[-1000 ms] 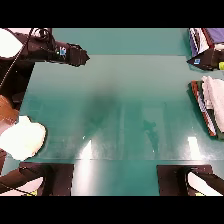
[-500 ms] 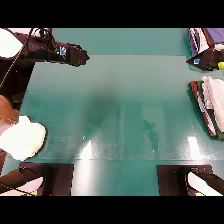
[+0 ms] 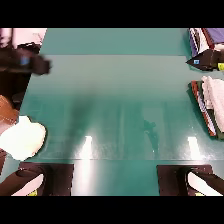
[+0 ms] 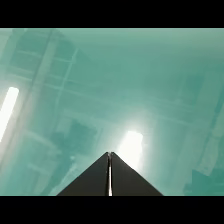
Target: Fold the shirts.
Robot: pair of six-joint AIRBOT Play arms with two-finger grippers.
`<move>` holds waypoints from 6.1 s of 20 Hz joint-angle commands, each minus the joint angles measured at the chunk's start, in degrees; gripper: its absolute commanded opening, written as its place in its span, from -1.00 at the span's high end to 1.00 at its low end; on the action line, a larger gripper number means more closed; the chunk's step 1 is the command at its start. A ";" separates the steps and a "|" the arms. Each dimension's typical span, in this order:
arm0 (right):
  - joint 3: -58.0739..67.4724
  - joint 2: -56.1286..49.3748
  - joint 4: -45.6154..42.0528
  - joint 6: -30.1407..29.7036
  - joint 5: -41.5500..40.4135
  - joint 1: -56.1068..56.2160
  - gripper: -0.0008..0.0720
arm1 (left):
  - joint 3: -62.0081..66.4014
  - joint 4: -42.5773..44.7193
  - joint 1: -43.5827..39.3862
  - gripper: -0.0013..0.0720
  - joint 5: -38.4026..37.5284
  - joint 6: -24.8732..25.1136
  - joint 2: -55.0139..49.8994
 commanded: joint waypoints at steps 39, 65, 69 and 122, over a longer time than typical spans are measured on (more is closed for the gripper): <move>15.85 0.04 0.09 0.09 -8.22 0.04 0.93 | 17.03 -20.81 -6.73 0.90 -3.91 -0.28 -0.28; 15.82 0.02 0.04 0.70 -2.36 0.04 0.93 | 13.33 -20.46 -1.42 -0.51 8.70 11.98 -47.34; 13.81 0.04 0.07 0.70 -1.22 0.04 0.93 | 13.33 -28.37 -1.49 -0.51 10.86 14.86 -50.01; 17.88 17.00 1.40 -1.53 -6.88 -5.55 0.94 | 37.33 -21.00 -0.63 0.90 8.68 8.33 7.39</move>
